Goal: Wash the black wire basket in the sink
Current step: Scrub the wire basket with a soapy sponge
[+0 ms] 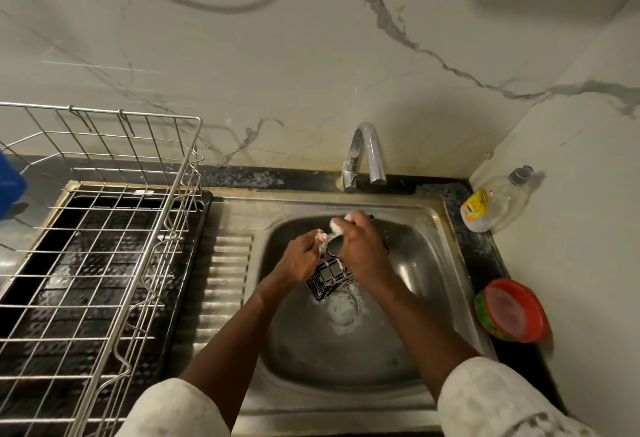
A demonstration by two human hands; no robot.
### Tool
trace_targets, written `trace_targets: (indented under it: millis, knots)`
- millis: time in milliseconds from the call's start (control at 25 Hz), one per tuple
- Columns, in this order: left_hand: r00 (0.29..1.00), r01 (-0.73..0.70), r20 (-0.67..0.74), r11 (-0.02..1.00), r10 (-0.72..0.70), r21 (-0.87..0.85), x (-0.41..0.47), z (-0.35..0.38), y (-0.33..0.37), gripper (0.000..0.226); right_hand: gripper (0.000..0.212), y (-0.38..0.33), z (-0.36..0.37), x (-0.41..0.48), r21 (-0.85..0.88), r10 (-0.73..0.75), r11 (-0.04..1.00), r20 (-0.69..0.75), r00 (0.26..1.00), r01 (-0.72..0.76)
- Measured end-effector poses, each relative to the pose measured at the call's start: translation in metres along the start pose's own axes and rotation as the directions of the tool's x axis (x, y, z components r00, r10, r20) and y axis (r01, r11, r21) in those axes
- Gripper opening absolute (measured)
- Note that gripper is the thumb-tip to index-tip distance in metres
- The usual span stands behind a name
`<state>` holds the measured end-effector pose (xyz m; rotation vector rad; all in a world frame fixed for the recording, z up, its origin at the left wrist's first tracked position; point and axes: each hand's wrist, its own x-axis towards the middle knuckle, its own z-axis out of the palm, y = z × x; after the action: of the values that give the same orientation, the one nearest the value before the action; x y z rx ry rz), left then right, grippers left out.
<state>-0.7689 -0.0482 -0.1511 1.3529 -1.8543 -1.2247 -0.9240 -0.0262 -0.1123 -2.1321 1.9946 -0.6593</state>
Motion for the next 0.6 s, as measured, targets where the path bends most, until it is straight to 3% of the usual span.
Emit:
trace_targets:
  millis: [120,320,480,600]
  knots:
    - [0.998,0.028,-0.061,0.999,-0.030,-0.028,0.002,0.006,-0.003,0.034,0.043,0.038,-0.022,0.010,-0.016,0.260,0.965,-0.120,0.958,-0.263]
    - [0.972,0.161,-0.132,0.959,-0.195,-0.232,0.014,0.008,-0.011,0.035,0.038,0.049,-0.021,0.000,0.083,0.284,0.957,-0.108,0.953,-0.276]
    - [0.904,0.278,-0.154,0.823,-0.398,-0.494,0.003,0.011,-0.027,0.038,0.032,0.048,-0.012,-0.016,0.160,0.359,0.929,-0.174,0.917,-0.333]
    - [0.854,0.320,-0.074,0.633,-0.515,-0.705,-0.030,0.030,-0.034,0.034,0.029,0.042,-0.002,-0.020,0.216,0.446,0.885,-0.140,0.884,-0.412]
